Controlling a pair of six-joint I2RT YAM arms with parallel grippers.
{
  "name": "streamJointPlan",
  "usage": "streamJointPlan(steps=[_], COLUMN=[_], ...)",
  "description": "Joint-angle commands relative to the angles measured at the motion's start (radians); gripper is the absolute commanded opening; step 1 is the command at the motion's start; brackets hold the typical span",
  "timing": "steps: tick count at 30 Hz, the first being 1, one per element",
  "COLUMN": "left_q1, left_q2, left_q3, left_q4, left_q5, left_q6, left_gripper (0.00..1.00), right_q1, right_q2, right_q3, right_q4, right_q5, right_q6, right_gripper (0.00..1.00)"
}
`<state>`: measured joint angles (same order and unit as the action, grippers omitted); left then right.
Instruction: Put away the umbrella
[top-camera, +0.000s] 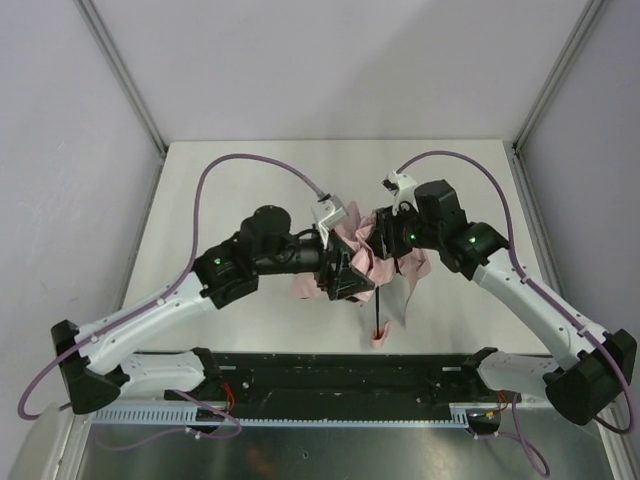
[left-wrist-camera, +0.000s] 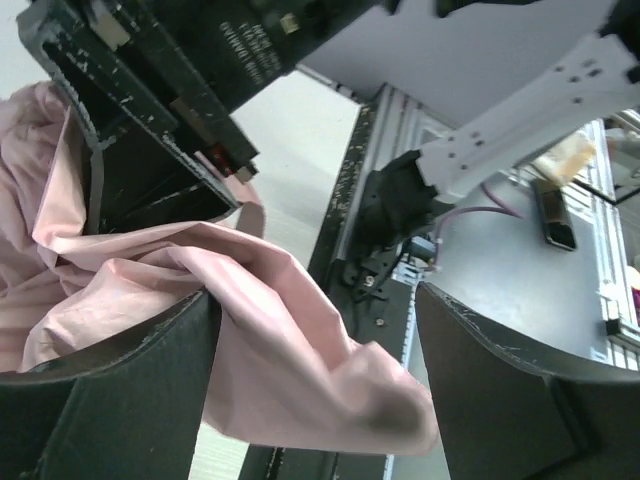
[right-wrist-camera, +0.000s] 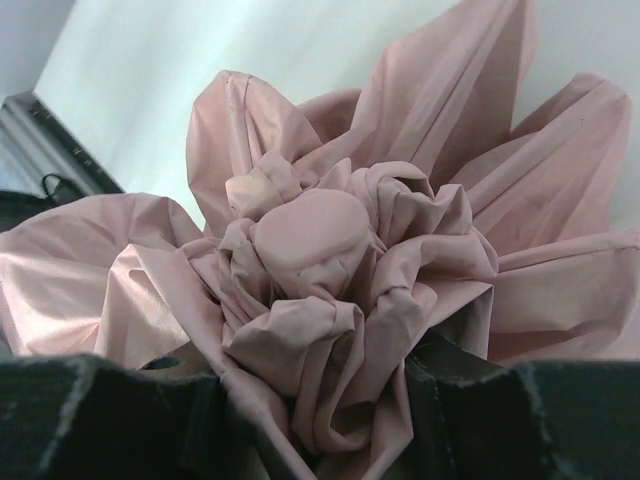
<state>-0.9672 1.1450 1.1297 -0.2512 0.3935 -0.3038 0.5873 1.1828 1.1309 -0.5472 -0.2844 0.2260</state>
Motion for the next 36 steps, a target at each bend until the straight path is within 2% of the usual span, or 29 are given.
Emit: streamJointPlan(steps=[1,4,6,7,9,10,12,14,19,26,30,36], left_q1=[0.024,0.055,0.085,0.103,0.13,0.136,0.138,0.123,0.075,0.071,0.07,0.074], left_q2=[-0.115,-0.177,-0.216,-0.237,-0.271,-0.277,-0.26,-0.216,-0.142,-0.126,-0.109,-0.126], left_q3=[0.012,-0.034,-0.064,-0.076,-0.097,-0.101,-0.099,-0.092,-0.089,-0.089,-0.076,-0.064], left_q4=[0.077,0.067,0.046,0.038,0.031,0.03,0.029,0.029,0.03,0.03,0.03,0.029], left_q5=[0.095,0.038,-0.004,-0.014,-0.021,-0.015,0.026,0.06,0.045,0.019,0.037,-0.02], left_q6=[-0.009,-0.005,-0.007,-0.012,-0.026,-0.035,-0.064,-0.091,-0.104,-0.102,-0.108,-0.094], left_gripper=[0.76,0.62,0.6,0.66,0.87,0.93,0.98,0.99,0.96,0.99,0.99,0.98], right_q1=[-0.031,-0.057,-0.069,-0.074,-0.08,-0.081,-0.079,-0.073,-0.05,-0.024,-0.008,0.015], right_q2=[-0.069,-0.085,-0.097,-0.102,-0.109,-0.11,-0.11,-0.107,-0.09,-0.086,-0.086,-0.078], right_q3=[0.007,0.006,0.006,0.006,0.007,0.007,0.008,0.011,0.024,0.034,0.035,0.036], right_q4=[0.156,0.16,0.159,0.158,0.154,0.154,0.165,0.173,0.148,0.097,0.085,0.079], right_q5=[-0.184,-0.226,-0.238,-0.235,-0.218,-0.213,-0.205,-0.181,-0.076,0.019,0.072,0.095], right_q6=[-0.045,-0.05,-0.048,-0.044,-0.036,-0.028,-0.008,0.011,0.013,-0.014,-0.027,-0.055], right_gripper=[0.0,0.0,0.0,0.0,0.0,0.0,0.0,0.0,0.0,0.0,0.0,0.0])
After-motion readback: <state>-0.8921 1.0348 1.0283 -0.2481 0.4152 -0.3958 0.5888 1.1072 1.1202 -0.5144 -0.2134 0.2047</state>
